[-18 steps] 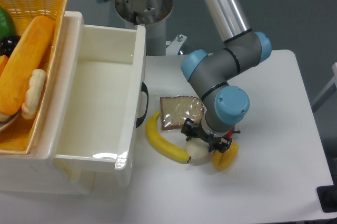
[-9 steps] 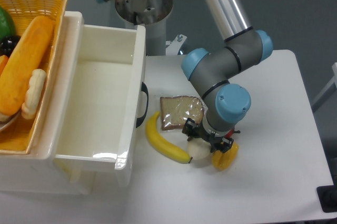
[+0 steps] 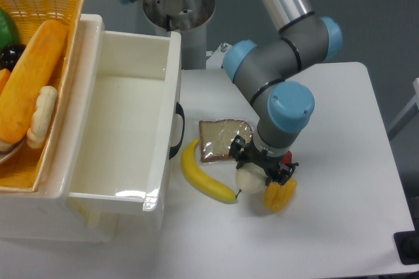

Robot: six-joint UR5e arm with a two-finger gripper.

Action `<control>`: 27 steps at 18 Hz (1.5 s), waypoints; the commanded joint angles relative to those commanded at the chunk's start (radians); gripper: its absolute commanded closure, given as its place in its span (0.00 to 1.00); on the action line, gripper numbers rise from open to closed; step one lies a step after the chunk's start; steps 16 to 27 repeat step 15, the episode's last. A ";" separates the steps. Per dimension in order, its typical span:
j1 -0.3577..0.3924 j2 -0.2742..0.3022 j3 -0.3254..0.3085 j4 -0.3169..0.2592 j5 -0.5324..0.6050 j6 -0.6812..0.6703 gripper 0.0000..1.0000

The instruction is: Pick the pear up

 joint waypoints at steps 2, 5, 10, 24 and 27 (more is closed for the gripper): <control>0.000 0.026 -0.023 -0.006 0.000 0.029 0.46; 0.001 0.058 -0.043 -0.023 -0.006 0.069 0.46; 0.003 0.072 -0.043 -0.060 -0.006 0.075 0.46; 0.006 0.088 -0.061 -0.058 -0.006 0.078 0.46; 0.006 0.088 -0.061 -0.058 -0.006 0.078 0.46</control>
